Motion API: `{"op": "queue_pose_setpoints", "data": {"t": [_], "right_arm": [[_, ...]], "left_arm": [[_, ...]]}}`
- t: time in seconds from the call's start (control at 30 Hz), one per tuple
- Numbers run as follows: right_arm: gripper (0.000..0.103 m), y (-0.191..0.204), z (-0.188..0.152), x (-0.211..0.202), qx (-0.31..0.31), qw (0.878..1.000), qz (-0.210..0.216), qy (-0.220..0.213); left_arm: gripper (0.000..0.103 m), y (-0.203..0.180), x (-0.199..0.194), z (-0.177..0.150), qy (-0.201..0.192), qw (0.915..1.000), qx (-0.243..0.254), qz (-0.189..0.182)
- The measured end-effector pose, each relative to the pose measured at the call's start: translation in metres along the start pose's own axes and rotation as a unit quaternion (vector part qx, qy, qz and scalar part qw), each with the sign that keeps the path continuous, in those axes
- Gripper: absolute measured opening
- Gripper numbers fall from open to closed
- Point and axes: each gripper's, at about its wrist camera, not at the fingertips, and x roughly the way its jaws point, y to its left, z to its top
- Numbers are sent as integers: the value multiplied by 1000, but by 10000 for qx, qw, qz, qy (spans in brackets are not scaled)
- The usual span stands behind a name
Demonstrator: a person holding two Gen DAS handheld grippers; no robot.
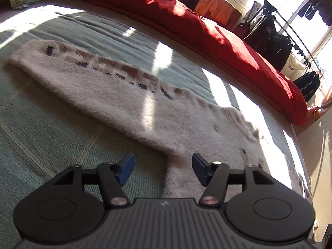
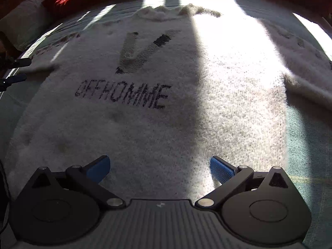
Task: Fold clothes
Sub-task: 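Move the left gripper to the cuff of the lettered sleeve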
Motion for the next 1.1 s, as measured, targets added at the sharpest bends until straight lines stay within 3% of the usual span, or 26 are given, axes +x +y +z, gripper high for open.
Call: {"op": "queue_pose_setpoints", "data": {"t": [0.17, 0.33, 0.5, 0.9, 1.1], "right_arm": [[103, 2, 3, 3, -19, 9999, -59, 85], [103, 5, 5, 6, -38, 9998, -140, 160], [103, 6, 7, 8, -13, 9996, -204, 211], [103, 10, 13, 15, -49, 9988, -339, 356], [103, 10, 12, 16, -20, 9988, -361, 328]], "left_arm": [[54, 70, 8, 33, -354, 9902, -1352, -63], [54, 136, 12, 52, -746, 9603, -2675, -263], [54, 171, 30, 59, -867, 9427, -3197, -389], [54, 185, 65, 102, -1240, 9405, -3131, -447], [54, 180, 60, 92, -1402, 9453, -2905, -482]]}}
